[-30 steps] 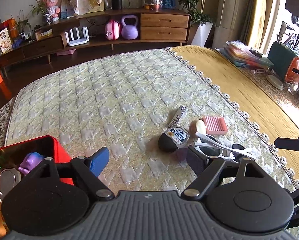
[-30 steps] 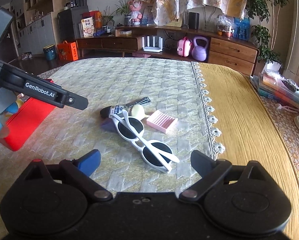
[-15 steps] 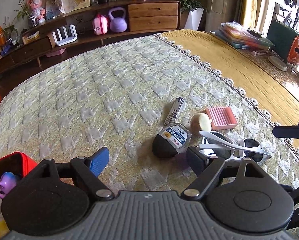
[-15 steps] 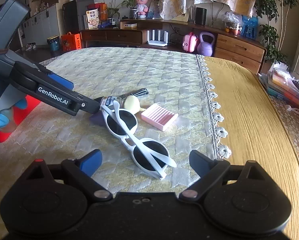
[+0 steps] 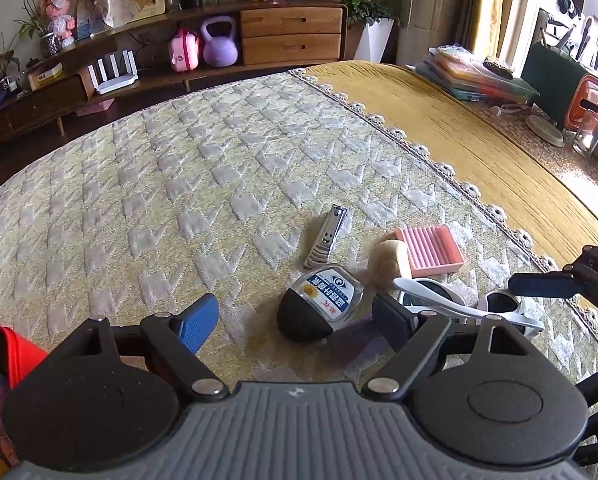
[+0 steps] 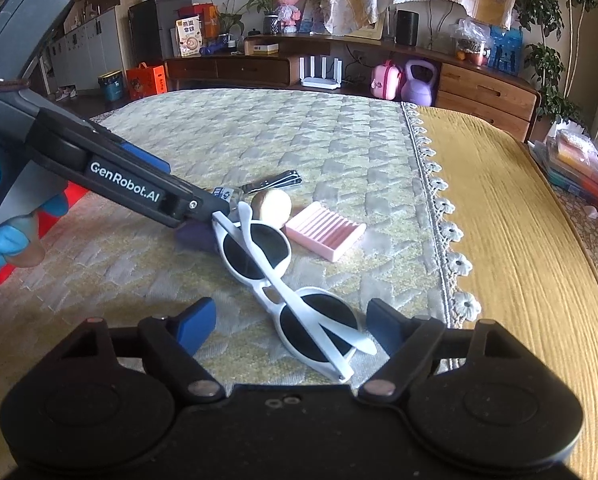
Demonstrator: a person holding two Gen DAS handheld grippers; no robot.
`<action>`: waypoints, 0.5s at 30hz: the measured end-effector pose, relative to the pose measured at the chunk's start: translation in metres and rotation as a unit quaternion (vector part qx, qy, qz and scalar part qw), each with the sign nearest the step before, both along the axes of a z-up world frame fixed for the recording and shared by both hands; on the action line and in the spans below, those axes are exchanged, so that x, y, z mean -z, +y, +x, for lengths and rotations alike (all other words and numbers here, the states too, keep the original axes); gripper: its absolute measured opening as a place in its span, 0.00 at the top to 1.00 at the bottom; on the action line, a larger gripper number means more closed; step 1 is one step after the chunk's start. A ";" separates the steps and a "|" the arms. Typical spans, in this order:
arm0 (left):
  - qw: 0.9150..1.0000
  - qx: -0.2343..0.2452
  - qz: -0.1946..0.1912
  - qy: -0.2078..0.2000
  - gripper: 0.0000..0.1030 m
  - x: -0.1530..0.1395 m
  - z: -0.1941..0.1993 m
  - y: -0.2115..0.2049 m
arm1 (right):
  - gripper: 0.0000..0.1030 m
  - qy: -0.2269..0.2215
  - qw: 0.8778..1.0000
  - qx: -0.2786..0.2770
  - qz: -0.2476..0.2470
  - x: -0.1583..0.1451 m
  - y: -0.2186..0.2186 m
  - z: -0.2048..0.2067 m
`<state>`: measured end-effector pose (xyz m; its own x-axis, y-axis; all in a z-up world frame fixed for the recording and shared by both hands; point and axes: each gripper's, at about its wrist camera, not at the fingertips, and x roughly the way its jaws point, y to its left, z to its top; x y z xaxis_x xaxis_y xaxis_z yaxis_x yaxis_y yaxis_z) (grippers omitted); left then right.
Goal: Organize rigid objects
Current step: 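Grasp the white sunglasses with the right gripper while the left approaches the black-capped bottle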
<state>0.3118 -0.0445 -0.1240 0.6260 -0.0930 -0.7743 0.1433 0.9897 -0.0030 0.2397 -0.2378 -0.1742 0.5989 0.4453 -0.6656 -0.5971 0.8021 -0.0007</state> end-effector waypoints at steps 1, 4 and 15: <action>1.000 0.001 -0.003 0.000 0.18 0.000 0.002 0.000 | 0.22 -0.001 1.000 0.001 0.001 0.000 -0.001 0.000; 1.000 -0.001 -0.016 0.003 0.18 0.003 0.004 0.001 | 0.25 -0.004 1.000 0.006 0.007 0.001 -0.004 0.000; 1.000 -0.004 0.002 0.003 0.30 0.012 0.002 -0.002 | 0.51 -0.022 0.999 0.031 0.009 0.000 -0.016 -0.008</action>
<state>0.3138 -0.0463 -0.1362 0.6217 -0.0852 -0.7786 0.1363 0.9907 0.0004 0.2313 -0.2542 -0.1740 0.6540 0.4179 -0.6305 -0.5455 0.8380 -0.0104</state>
